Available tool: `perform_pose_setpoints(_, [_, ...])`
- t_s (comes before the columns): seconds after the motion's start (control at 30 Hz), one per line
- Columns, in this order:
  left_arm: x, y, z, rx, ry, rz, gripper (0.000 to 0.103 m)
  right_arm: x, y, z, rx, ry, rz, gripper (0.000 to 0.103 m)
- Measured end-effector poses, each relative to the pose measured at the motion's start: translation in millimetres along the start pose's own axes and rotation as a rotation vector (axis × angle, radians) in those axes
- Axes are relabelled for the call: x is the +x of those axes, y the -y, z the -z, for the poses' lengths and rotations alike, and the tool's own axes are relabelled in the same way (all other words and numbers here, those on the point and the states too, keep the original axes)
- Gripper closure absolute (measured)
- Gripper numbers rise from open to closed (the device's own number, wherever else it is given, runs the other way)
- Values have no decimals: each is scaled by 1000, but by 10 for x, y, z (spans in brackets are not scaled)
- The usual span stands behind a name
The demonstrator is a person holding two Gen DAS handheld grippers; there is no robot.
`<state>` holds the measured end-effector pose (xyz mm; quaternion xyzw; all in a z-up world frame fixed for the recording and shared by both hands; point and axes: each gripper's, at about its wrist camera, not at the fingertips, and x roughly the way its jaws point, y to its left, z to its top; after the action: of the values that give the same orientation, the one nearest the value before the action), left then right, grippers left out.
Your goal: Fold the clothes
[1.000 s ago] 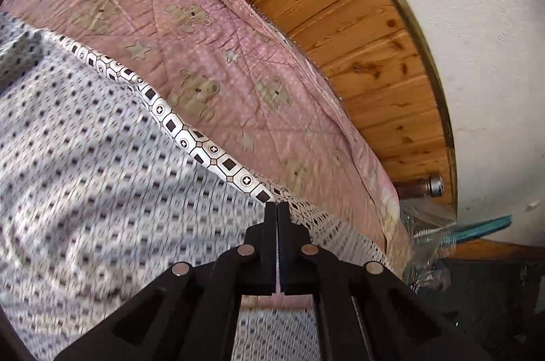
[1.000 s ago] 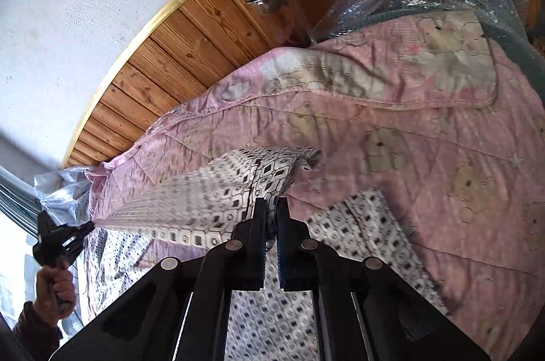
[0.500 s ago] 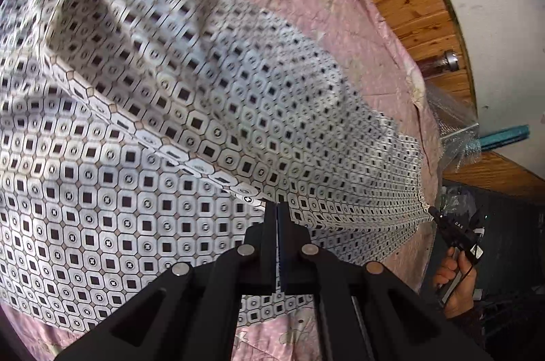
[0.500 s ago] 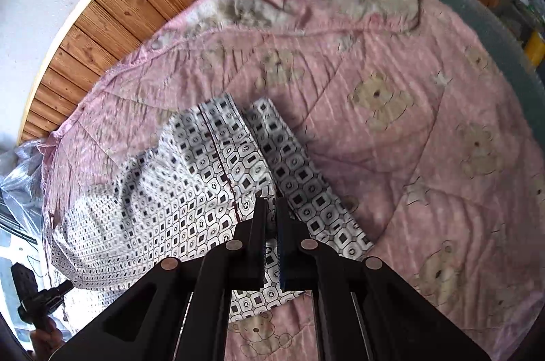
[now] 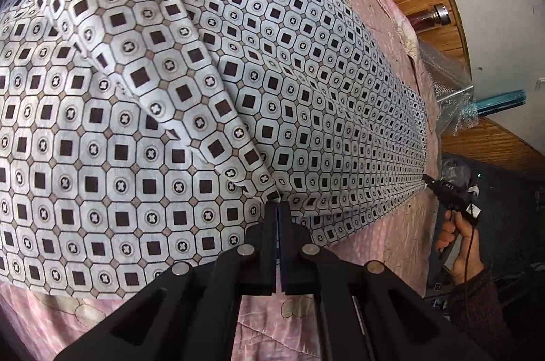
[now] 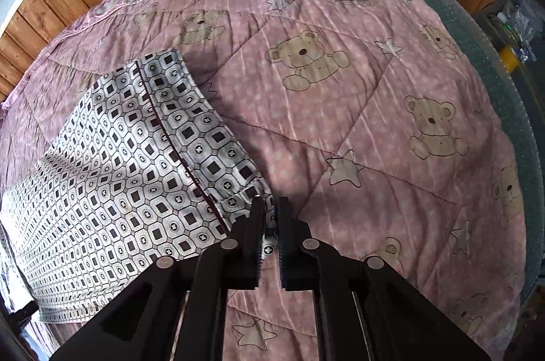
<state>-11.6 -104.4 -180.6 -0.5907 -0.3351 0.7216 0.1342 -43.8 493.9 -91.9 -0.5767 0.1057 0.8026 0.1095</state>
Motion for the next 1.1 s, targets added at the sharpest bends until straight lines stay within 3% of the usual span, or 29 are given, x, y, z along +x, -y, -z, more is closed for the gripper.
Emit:
perform_pose_setpoints(0.03, [-99,11,5,3,6,15,102,-134,3,-13,16,29,43,75])
perform_pose_setpoints(0.07, [-235,42,27,24,13,32,102,-338,-112,-19,11,76,39,74])
perform_pose_setpoints(0.13, [-605,-3,71,85,55,27,102,-796,-422,-24,-14,182,-1,66])
perform_pose_setpoints(0.17, [-789,-26,93,116,76,25,102,-1006,-720,-92,-66,199,-74,64])
perform_pose_setpoints(0.23, [-1079,-209,90,135,129,-13,101,-1208,-1507,-248,-246,127,-271,62])
perform_pose_setpoints(0.33, [-1300,-969,-9,16,211,-159,101,-885,-2301,-22,-427,-18,-380,64])
perform_pose_setpoints(0.4, [-1464,-1517,-57,-92,245,-261,101,-629,-2287,75,-442,-77,-358,65])
perform_pose_setpoints(0.43, [-1551,-1789,-74,-146,263,-303,101,-500,-2242,118,-442,-105,-341,79])
perform_pose_setpoints(0.5, [-1789,-2214,17,-247,318,-253,101,-478,-2004,67,-418,-118,-330,85])
perform_pose_setpoints(0.57, [-2075,-2463,124,-314,360,-326,101,-494,-1868,-15,-404,-161,-250,80])
perform_pose_setpoints(0.6, [-2197,-2549,183,-347,373,-355,101,-546,-1948,-56,-428,-169,-227,71])
perform_pose_setpoints(0.63, [-2292,-2624,231,-380,384,-381,101,-613,-2062,-99,-458,-173,-217,69])
perform_pose_setpoints(0.67, [-2364,-2689,254,-413,387,-388,101,-722,-2264,-159,-488,-165,-261,68])
perform_pose_setpoints(0.73, [-2437,-2739,195,-460,406,-344,101,-952,-2923,-284,-557,-150,-422,56])
perform_pose_setpoints(0.87, [-2403,-2570,-282,-495,440,-249,97,-1104,-4563,-224,-642,-212,-721,52])
perform_pose_setpoints(0.97, [-2417,-2385,-629,-496,458,-171,91,-889,-5746,23,-728,-275,-780,51])
perform_pose_setpoints(1.1, [-2557,-2168,-956,-481,474,-119,80,-504,-6678,360,-853,-316,-691,51])
